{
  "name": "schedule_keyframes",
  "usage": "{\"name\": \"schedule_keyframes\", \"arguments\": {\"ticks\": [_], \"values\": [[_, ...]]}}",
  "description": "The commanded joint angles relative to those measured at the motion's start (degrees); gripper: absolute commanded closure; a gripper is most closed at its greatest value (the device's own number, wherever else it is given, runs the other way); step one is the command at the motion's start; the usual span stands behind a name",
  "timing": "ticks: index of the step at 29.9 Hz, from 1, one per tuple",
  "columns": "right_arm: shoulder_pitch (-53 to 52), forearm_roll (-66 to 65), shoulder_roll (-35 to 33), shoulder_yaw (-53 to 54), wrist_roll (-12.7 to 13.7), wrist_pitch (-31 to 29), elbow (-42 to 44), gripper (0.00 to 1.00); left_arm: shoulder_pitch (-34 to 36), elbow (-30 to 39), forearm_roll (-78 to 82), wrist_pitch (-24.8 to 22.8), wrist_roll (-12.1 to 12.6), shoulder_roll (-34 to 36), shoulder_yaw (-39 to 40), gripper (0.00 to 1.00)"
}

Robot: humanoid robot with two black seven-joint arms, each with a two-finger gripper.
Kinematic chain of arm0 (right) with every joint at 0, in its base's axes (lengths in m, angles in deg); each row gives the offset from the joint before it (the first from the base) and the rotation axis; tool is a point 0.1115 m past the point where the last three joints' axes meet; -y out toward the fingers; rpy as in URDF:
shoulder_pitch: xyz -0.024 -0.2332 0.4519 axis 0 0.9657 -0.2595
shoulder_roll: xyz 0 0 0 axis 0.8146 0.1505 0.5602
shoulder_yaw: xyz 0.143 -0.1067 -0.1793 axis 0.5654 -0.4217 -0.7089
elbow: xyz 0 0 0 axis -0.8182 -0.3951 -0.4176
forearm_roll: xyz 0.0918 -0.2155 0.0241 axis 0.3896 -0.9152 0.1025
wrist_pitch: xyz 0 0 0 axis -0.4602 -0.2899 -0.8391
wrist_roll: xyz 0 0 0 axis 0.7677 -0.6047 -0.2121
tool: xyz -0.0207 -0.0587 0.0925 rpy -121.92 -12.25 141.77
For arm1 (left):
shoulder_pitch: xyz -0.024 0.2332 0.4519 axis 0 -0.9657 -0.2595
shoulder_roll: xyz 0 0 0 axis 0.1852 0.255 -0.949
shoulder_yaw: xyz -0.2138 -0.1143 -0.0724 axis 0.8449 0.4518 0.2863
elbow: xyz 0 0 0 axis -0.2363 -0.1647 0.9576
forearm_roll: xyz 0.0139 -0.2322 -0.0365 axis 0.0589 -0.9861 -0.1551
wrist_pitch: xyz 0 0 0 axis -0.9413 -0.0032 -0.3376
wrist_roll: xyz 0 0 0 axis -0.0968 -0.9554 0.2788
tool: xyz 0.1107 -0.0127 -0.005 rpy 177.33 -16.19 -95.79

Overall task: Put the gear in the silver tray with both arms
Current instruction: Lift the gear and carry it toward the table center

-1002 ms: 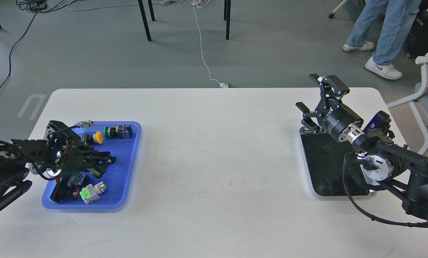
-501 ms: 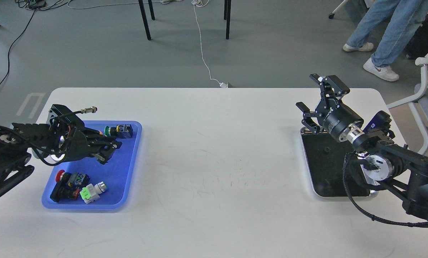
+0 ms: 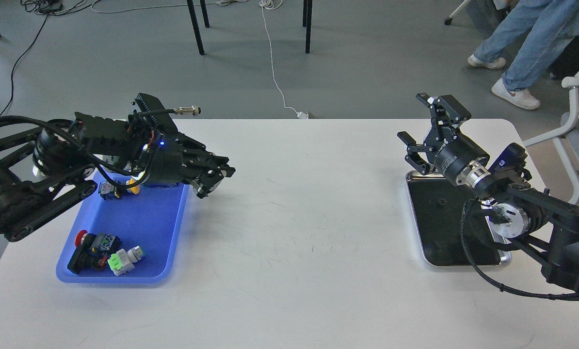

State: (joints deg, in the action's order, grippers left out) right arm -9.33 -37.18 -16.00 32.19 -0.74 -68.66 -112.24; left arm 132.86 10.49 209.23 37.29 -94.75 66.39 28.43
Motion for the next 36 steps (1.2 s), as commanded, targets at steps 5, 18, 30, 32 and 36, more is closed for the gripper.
{"name": "schedule_keyframes", "arguments": {"ticks": [5, 18, 30, 32, 36], "values": [[-6.36, 0.00, 0.25, -2.28, -0.02, 0.09, 0.17, 0.02, 2.19, -2.91, 0.01, -2.00, 0.01, -11.94, -1.27, 0.84], [-12.87, 0.09, 3.94, -6.16, -0.02, 0.17, 0.17, 0.02, 3.86, -16.09, 0.01, -2.00, 0.01, -28.64, -10.32, 0.84], [-12.52, 0.09, 3.94, -6.16, -0.02, 0.17, 0.25, 0.02, 3.34, -24.80, 0.01, -2.00, 0.01, -35.69, -11.03, 0.84], [-12.52, 0.09, 4.12, -6.16, -0.02, 0.17, 0.43, 0.02, 3.34, -25.94, 0.01, -2.00, 0.01, -35.69, -11.03, 0.84], [-12.69, 0.09, 4.38, -6.16, -0.02, 0.17, 0.96, 0.02, 3.42, -27.53, 0.01, -2.00, 0.01, -35.69, -11.38, 0.84]]}}
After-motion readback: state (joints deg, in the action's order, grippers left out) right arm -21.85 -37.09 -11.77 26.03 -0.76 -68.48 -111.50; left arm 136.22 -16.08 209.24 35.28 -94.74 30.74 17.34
